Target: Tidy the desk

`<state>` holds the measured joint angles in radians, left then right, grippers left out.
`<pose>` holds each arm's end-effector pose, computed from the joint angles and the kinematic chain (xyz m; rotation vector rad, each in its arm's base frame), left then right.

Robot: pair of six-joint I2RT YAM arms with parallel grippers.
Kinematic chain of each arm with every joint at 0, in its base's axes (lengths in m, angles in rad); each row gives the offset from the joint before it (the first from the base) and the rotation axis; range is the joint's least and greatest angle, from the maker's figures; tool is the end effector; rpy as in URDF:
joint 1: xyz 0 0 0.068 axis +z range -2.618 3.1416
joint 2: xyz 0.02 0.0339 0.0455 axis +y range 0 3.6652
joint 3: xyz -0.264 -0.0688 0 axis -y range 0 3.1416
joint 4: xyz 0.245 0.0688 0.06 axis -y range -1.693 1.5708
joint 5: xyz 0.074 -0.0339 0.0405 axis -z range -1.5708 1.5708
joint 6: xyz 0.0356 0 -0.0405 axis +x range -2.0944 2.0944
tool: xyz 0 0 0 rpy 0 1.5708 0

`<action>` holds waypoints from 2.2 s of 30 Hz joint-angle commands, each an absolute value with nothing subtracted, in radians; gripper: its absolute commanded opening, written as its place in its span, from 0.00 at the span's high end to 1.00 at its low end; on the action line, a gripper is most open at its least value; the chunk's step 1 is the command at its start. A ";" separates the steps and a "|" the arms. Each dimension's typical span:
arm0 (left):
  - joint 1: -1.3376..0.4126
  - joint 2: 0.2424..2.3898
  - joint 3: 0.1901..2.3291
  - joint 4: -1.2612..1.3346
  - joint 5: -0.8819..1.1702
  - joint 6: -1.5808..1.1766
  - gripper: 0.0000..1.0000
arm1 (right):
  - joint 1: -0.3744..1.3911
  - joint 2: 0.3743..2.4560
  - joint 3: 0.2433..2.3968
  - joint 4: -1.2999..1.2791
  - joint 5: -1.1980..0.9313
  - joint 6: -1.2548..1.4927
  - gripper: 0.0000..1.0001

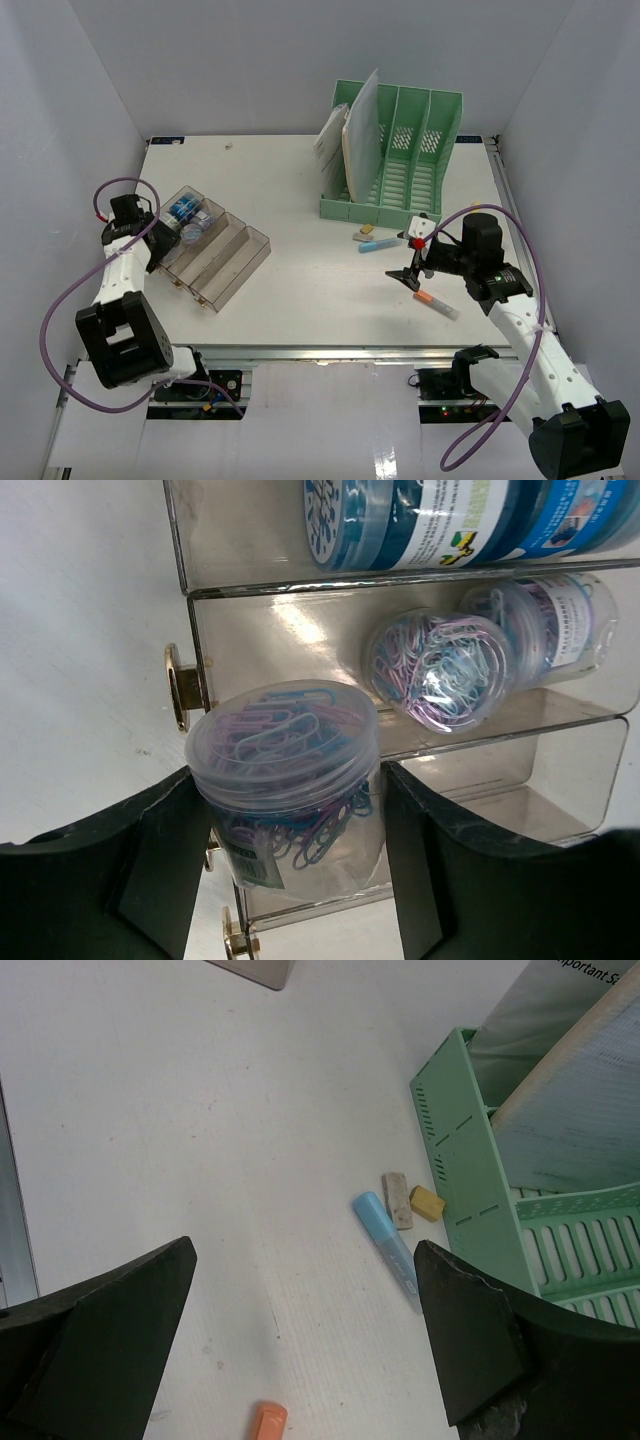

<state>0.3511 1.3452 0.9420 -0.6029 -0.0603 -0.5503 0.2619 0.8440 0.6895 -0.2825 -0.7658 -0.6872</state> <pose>0.2513 0.0943 0.2373 -1.1415 2.3071 0.0030 0.1735 0.0720 0.2902 -1.2669 1.4284 0.4797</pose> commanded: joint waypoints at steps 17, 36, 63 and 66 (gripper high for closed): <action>0.353 1.411 1.009 -0.544 -0.044 -0.507 0.05 | 0.227 0.858 0.700 -0.273 -0.792 -0.672 0.04; 0.283 1.143 0.917 -0.319 0.605 -0.428 0.02 | 0.191 0.979 0.740 -0.415 -0.824 -0.783 0.04; -0.350 1.009 0.655 0.048 0.711 -0.378 0.02 | 0.209 1.175 0.699 -0.807 -0.181 -0.950 0.00; -0.350 1.009 0.654 0.055 0.720 -0.395 0.02 | 0.207 1.182 0.643 -0.764 -0.121 -0.951 0.00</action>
<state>-0.3473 1.0408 0.6601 -0.0093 0.6946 -0.3800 0.2034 1.1871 0.7104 -0.7902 -0.2698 -0.9633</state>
